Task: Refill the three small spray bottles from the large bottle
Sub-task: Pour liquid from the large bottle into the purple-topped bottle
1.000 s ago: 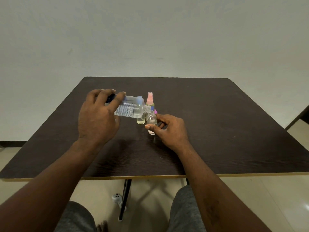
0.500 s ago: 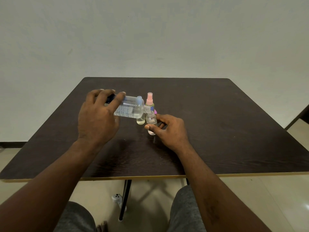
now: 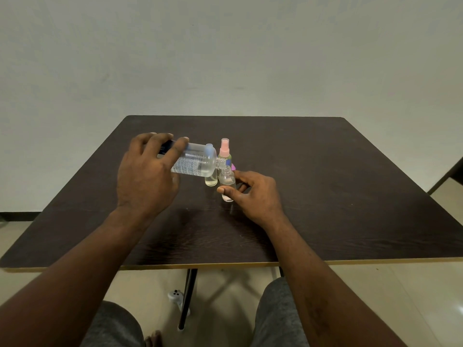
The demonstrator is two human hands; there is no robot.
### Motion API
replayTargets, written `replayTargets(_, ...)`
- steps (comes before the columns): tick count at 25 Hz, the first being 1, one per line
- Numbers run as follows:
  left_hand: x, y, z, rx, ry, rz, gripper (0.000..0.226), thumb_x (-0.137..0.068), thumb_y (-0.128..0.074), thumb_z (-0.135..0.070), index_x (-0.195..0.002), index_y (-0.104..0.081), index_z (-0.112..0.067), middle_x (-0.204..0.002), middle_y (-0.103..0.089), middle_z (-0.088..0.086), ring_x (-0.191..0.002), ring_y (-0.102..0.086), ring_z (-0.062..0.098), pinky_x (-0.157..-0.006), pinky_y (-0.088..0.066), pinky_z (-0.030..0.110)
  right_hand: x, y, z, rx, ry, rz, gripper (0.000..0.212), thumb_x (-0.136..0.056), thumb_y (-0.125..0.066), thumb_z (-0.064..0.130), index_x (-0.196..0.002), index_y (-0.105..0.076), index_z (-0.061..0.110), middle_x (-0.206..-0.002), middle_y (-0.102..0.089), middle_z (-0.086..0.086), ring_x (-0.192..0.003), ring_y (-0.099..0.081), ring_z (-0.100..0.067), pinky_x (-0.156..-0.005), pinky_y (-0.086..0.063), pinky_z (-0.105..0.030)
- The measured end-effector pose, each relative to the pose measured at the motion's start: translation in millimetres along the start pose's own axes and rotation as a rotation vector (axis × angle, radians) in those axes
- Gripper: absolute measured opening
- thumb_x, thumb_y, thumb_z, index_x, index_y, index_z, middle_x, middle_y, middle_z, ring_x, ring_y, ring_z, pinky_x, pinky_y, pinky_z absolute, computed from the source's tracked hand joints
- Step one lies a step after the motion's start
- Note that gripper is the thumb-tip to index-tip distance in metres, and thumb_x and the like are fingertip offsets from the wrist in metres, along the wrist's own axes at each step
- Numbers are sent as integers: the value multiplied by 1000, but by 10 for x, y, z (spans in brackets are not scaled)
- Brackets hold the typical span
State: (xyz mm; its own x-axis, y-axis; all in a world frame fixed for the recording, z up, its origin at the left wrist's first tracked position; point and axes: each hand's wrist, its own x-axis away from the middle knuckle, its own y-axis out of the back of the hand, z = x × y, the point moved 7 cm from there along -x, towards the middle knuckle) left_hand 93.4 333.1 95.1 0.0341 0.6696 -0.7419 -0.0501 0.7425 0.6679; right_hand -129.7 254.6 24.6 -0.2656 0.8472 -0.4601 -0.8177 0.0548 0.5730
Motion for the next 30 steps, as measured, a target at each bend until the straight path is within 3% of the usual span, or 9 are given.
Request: replayTargets(30,12,-7,2,-8,5,-2,69,-81,-72,-11,-147,-58,-23,-139,-59,12,-130,-48,40,-86,-54,54,-2,-2,-3,27,14,6,53,-84,-78,61,-127,-75,31,-90,-75,11,-74,-67,-7,-71,-60,-33)
